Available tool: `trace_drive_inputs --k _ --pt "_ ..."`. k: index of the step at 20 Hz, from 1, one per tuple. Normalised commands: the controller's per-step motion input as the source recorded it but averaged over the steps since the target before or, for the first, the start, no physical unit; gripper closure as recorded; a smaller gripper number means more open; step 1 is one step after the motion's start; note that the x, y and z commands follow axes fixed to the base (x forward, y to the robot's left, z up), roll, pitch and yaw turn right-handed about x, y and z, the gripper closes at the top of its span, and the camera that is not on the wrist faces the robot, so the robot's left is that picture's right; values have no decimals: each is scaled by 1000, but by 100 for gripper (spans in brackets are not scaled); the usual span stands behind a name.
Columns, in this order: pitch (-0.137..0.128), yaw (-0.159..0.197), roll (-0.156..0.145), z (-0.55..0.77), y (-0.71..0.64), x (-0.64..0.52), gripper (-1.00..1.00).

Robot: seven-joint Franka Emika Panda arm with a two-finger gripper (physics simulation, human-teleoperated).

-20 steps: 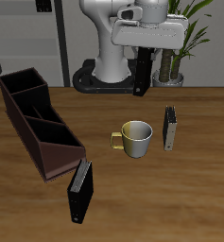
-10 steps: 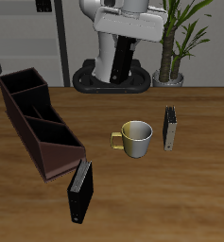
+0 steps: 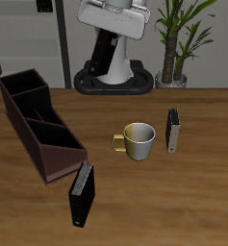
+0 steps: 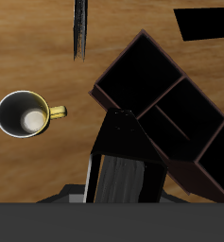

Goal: Place the left black book into the right desk caddy's right compartment

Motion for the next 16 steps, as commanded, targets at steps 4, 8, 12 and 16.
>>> trace_drive_inputs --k 4,8,12,16 --pt "-19 -56 -86 67 -365 -314 100" --pt "-29 -35 -77 33 -329 -306 100" --pt "-2 -11 -55 -56 -220 -149 100" --pt "22 -46 -114 -135 -451 -251 100"
